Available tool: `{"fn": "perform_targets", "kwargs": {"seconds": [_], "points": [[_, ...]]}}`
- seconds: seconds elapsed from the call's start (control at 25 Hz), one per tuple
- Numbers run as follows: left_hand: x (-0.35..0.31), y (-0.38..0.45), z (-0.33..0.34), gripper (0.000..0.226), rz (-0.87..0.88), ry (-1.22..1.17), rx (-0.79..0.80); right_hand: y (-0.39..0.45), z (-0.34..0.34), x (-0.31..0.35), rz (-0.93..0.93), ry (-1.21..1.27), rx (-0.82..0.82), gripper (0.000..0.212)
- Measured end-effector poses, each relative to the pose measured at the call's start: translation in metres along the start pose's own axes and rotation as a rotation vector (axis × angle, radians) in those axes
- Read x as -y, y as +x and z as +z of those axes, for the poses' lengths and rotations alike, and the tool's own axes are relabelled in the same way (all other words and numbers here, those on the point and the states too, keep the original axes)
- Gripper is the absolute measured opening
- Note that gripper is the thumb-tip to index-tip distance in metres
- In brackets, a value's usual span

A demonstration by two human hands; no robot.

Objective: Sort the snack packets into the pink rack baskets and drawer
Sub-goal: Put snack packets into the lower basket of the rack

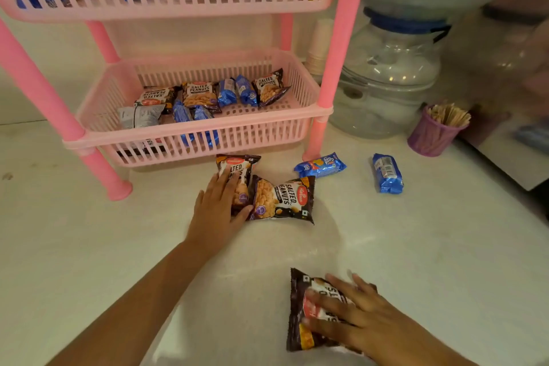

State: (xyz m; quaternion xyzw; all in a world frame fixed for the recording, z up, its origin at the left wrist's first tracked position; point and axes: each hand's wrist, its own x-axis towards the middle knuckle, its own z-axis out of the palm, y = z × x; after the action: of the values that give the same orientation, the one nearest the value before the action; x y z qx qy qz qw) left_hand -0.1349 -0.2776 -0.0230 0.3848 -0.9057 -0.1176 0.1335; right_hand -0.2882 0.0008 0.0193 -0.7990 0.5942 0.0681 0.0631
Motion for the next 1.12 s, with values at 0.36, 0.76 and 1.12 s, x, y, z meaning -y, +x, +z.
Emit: {"fn": "perform_targets", "kwargs": {"seconds": [0.36,0.76,1.12], "points": [[0.002,-0.017,0.01,0.074,-0.067,0.009,-0.014,0.021,-0.006,0.018,0.338,0.308,-0.284,0.056],[-0.067,-0.02,-0.019,0.058,0.286,0.224,-0.178,0.029,-0.021,-0.009,0.661,0.867,-0.642,0.063],[-0.151,0.12,-0.01,0.03,0.031,0.043,0.327,0.026,-0.042,-0.019,0.797,0.949,-0.874,0.054]]}}
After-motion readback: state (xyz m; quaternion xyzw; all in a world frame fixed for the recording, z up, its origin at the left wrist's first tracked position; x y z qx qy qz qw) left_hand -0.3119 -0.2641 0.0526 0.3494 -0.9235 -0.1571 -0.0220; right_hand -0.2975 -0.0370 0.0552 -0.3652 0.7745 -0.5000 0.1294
